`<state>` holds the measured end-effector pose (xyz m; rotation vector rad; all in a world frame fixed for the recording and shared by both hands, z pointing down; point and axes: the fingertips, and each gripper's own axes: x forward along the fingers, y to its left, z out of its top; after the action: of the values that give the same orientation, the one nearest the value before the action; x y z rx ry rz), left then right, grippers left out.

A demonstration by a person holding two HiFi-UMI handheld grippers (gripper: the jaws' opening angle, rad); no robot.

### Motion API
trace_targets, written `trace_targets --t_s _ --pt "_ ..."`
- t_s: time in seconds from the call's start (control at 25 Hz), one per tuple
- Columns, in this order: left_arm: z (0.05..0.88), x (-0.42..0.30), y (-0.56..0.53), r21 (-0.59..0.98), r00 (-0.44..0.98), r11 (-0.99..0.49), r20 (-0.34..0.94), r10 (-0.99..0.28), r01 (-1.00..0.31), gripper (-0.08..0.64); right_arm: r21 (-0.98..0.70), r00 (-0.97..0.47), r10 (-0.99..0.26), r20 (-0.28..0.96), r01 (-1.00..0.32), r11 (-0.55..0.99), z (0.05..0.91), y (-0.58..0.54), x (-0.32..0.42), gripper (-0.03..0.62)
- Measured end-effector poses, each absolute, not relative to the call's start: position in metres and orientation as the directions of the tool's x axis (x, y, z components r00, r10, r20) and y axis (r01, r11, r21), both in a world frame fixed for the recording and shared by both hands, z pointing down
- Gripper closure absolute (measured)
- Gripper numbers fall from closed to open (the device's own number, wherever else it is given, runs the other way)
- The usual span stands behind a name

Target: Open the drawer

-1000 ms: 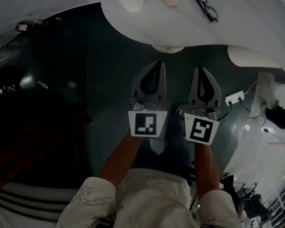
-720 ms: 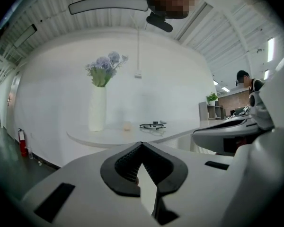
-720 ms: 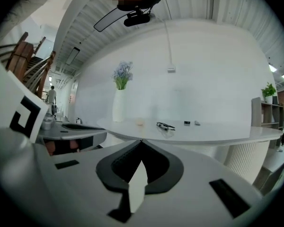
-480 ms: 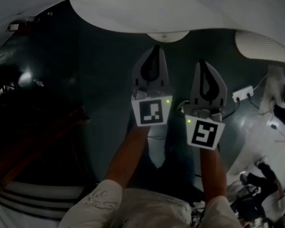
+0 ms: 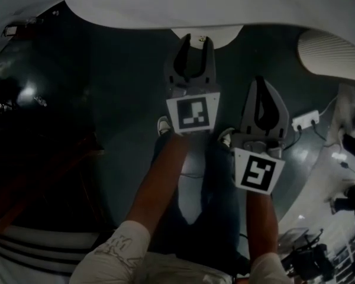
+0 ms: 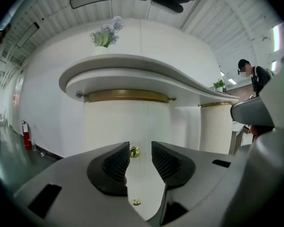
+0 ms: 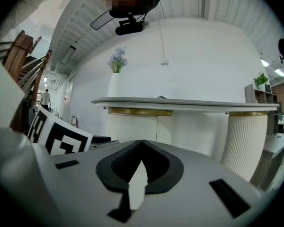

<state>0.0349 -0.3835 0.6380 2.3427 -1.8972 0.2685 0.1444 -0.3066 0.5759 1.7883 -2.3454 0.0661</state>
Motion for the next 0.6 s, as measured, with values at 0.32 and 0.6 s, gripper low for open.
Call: trace_targets --t_s 0.32,0.6 --pt "0.661 0.032 -0.419 -0.018 0.145 -0.152 0.218 -0.965 -0.988 0.390 0.048 -0.222 -0.954 0.201 -0.971 0.236 0.597 -0.303 0.159 0.586" --pt "0.665 0.028 -0.436 -0.062 0.106 -0.122 0.217 -0.970 -0.991 0.391 0.042 -0.214 -0.953 0.213 -0.973 0.228 0.604 -0.304 0.163 0.586"
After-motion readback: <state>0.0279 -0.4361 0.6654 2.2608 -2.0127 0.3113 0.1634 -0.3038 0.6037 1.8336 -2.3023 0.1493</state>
